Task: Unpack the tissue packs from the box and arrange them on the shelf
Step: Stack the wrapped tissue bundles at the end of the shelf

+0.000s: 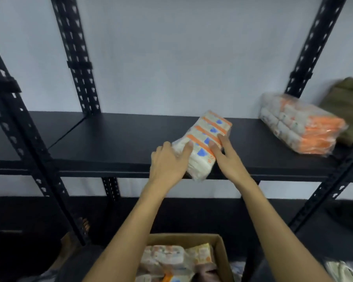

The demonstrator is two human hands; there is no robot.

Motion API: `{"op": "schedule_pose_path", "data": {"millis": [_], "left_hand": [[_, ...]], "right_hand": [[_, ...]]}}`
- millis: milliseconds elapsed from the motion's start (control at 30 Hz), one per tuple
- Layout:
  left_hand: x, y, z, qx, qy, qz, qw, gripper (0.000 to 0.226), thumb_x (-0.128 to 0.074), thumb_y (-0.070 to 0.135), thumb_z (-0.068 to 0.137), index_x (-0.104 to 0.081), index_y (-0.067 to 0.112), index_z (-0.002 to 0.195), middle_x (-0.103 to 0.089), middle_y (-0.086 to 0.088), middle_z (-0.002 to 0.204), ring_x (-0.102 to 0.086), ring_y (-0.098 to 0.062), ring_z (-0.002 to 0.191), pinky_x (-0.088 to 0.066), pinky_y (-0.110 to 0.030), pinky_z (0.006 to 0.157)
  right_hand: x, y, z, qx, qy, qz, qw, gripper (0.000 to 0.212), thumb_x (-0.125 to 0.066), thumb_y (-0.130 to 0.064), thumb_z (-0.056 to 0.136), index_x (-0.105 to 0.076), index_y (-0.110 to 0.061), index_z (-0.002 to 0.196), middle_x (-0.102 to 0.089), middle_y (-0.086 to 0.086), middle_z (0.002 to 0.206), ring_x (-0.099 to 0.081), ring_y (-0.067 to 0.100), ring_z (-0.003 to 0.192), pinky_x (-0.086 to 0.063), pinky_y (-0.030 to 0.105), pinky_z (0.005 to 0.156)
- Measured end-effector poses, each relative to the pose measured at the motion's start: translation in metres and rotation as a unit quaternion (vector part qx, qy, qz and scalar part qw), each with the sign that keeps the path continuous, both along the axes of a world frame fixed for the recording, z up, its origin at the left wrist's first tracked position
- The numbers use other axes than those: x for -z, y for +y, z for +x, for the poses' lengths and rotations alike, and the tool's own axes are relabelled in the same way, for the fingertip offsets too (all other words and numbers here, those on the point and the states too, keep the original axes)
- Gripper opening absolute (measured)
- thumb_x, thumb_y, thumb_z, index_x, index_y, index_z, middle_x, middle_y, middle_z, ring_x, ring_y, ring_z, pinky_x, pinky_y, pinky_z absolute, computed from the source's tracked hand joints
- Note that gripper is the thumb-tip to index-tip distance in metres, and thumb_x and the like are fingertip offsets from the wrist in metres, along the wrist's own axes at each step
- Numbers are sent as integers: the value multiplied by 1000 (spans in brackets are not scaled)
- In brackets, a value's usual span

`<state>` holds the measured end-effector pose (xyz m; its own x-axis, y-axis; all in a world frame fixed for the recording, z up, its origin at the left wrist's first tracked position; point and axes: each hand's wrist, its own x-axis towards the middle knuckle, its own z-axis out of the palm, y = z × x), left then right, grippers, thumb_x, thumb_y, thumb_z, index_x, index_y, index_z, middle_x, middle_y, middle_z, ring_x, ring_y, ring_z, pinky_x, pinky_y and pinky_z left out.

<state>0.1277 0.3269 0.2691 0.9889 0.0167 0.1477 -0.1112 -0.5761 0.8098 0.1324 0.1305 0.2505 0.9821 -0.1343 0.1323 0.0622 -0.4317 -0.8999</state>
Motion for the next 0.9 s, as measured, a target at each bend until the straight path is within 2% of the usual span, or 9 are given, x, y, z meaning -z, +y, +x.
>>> {"op": "schedule_pose_path", "data": {"millis": [100, 167, 267, 367, 433, 500, 667, 767, 900], "left_hand": [[-7, 14, 3, 35, 7, 131, 991, 73, -34, 83, 85, -65, 17, 96, -60, 0, 105, -50, -25, 116, -49, -45, 98], [-14, 24, 10, 76, 70, 85, 991, 76, -43, 80, 86, -58, 16, 124, -61, -1, 119, -51, -26, 125, -48, -46, 103], [-31, 29, 24, 132, 109, 26, 985, 96, -66, 60, 88, -16, 22, 161, -40, -5, 157, -43, -23, 141, -41, -40, 112], [-53, 19, 43, 153, 95, -45, 983, 84, -66, 48, 93, -22, 24, 160, -39, -5, 158, -49, -17, 135, -44, -38, 109], [-59, 2, 49, 137, 73, -55, 986, 73, -58, 51, 97, -28, 23, 157, -49, 0, 147, -60, -7, 112, -51, -29, 93], [-50, -22, 47, 155, 61, -10, 986, 72, -55, 66, 88, -39, 27, 147, -57, 9, 133, -64, -5, 98, -56, -32, 86], [-17, -55, 34, 91, 10, 161, 983, 106, -46, 93, 65, -22, 34, 150, -39, 6, 141, -52, -23, 123, -50, -46, 97], [-24, -46, 41, 121, 31, 155, 980, 102, -55, 87, 70, -20, 38, 152, -42, 11, 143, -55, -20, 123, -47, -38, 95], [-43, -10, 64, 127, 57, 208, 968, 73, -61, 85, 69, -45, 46, 129, -62, 23, 116, -62, -13, 105, -50, -38, 92]], "right_hand": [[-18, -12, 14, -48, 33, -4, 998, 71, -56, -59, 96, -28, -37, 157, -45, -11, 153, -48, 9, 133, -36, 37, 115], [-28, -16, 21, -79, 53, -35, 995, 69, -58, -52, 97, -30, -32, 158, -47, -8, 151, -50, 9, 131, -37, 36, 114], [-36, -24, 35, -88, 80, -94, 988, 69, -62, -53, 95, -37, -30, 155, -50, -7, 149, -54, 14, 130, -40, 42, 115], [-56, -26, 53, -51, 56, -189, 979, 53, -57, -59, 92, -63, -29, 135, -63, -10, 130, -63, 15, 116, -47, 44, 108], [-68, -21, 71, 6, -15, -228, 973, 44, -49, -56, 94, -72, -27, 119, -67, -5, 122, -66, 19, 111, -49, 46, 103], [-74, -11, 92, 17, -58, -259, 964, 40, -49, -46, 100, -66, -25, 129, -63, 0, 133, -59, 22, 123, -43, 46, 108], [-56, 2, 121, -76, 5, -296, 952, 47, -41, -46, 105, -47, -31, 149, -37, -6, 161, -34, 17, 147, -19, 44, 123], [-51, -1, 127, -60, 9, -326, 943, 47, -35, -45, 107, -45, -33, 151, -29, -8, 165, -25, 16, 151, -13, 47, 121], [-56, -23, 122, -30, 35, -335, 941, 45, -35, -43, 106, -46, -39, 149, -30, -12, 163, -24, 18, 150, -11, 51, 118]]}}
